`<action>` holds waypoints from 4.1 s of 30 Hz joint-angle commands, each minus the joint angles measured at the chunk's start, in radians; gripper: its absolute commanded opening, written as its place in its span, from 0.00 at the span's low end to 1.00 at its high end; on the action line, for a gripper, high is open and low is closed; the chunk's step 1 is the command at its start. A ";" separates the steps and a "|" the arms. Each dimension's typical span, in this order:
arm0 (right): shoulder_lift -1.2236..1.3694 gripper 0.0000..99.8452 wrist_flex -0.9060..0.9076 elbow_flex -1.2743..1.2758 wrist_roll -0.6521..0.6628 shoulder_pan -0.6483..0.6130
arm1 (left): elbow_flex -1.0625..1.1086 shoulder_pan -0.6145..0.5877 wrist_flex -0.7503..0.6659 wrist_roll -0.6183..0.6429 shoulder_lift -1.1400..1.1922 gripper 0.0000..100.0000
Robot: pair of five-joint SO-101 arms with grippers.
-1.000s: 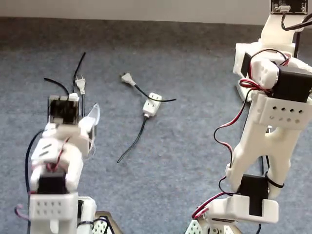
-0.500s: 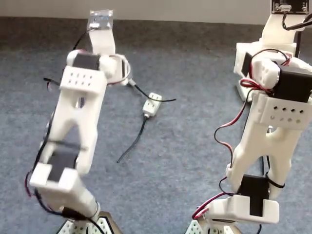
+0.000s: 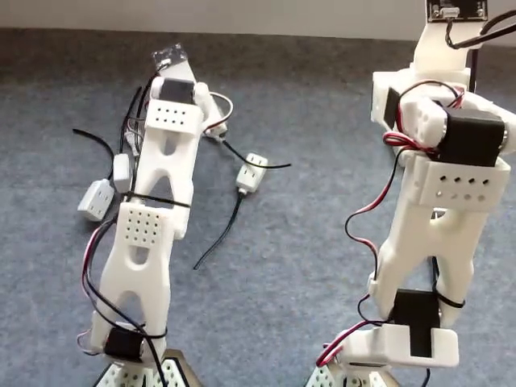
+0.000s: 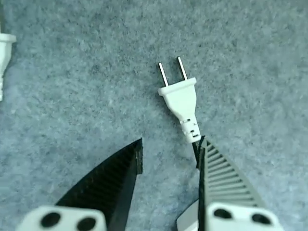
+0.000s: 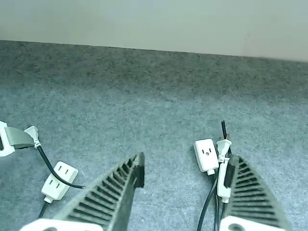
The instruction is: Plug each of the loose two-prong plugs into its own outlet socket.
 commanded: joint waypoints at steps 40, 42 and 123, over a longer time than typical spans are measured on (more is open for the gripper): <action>-0.077 0.27 -0.045 0.108 0.014 -0.025 | -0.031 0.018 0.126 -0.247 0.027 0.01; -0.099 0.27 -0.041 0.110 0.014 -0.025 | 0.122 0.027 0.126 -0.361 -0.081 0.01; -0.145 0.27 -0.039 0.116 0.017 -0.030 | 1.929 -0.038 -0.442 -0.784 -1.049 0.17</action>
